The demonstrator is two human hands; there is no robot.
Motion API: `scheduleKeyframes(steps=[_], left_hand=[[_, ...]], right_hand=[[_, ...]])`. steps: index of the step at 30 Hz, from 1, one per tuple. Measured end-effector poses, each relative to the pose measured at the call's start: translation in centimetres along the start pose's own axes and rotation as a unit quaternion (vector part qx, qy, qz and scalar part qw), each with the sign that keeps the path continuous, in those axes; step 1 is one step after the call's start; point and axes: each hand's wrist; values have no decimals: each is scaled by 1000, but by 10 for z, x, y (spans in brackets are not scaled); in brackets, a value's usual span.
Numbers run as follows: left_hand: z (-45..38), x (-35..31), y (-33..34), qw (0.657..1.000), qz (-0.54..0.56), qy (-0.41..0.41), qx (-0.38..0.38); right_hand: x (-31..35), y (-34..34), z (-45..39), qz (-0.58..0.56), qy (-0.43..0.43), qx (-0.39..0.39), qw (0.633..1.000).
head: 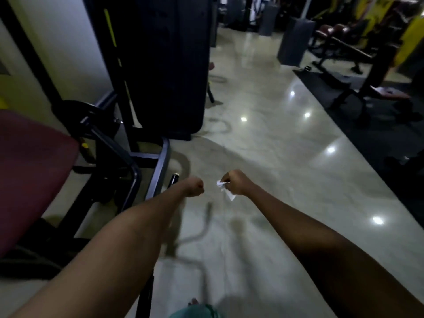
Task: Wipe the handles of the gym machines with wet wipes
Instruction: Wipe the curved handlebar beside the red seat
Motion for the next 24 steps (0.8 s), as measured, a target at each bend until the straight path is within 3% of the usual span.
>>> scheduleKeyframes(steps=[5, 9, 12, 17, 24], left_hand=[[-13, 49, -8, 993, 36, -110, -34], [-8, 77, 5, 982, 61, -179, -12], [1, 89, 21, 968, 75, -238, 21], [-1, 105, 34, 939, 126, -317, 40], [-18, 126, 77, 872, 217, -435, 60]], right_hand=[[18, -1, -77, 24, -70, 49, 996], [32, 7, -123, 21, -113, 44, 992], [41, 26, -148, 36, -144, 94, 984], [50, 58, -190, 43, -201, 183, 961], [35, 76, -243, 104, -272, 282, 914]])
Point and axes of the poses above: each hand's wrist, its own z-axis away from the middle knuckle, its own y-axis out of the palm, x = y × z, and after that the axes turned 7 degrees about -y, right-handed
